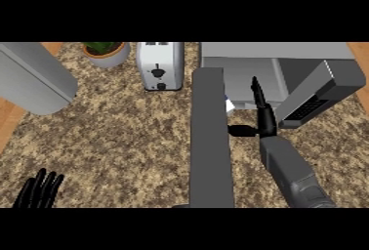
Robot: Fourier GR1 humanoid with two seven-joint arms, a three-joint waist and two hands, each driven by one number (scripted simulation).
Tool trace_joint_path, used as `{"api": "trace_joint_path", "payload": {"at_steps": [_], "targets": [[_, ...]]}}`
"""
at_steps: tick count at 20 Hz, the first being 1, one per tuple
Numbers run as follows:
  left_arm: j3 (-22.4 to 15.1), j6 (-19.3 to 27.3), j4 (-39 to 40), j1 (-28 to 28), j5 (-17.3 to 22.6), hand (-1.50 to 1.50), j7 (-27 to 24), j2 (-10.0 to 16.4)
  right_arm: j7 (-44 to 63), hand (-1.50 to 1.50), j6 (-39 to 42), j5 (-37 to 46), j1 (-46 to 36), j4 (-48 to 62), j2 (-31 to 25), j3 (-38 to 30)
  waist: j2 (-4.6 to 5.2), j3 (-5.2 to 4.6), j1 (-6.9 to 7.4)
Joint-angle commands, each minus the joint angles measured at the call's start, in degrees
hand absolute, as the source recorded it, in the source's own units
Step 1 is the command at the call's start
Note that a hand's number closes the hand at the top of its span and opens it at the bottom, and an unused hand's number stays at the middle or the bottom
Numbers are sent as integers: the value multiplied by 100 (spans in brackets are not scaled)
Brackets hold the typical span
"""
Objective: Pick up the milk, place it into the microwave and close the microwave
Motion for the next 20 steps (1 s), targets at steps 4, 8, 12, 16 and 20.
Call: {"api": "trace_joint_path", "payload": {"at_steps": [4, 8, 12, 16, 20], "targets": [[-590, -248, 100, 305, -514, -150, -461, -212, -583, -150, 1254, -103, 794, -440, 191, 129, -70, -12, -149], [-917, -210, -172, -84, -526, -150, 163, -215, -526, -150, 1508, -38, 1335, -957, 219, 376, -82, -14, -216], [-909, -205, -40, -436, -794, -150, 360, -34, -323, -150, 1516, -104, 2040, -1785, 95, 510, -104, -22, -307], [-1314, 47, 106, -684, -1273, 150, 469, -281, -223, -150, 2353, -572, 2598, -2551, -86, 377, -83, -18, -268], [-1437, 175, 332, -1256, -1507, 150, 707, -366, 295, 150, 2858, -797, 3450, -3800, -385, 560, -85, -22, -325]]}}
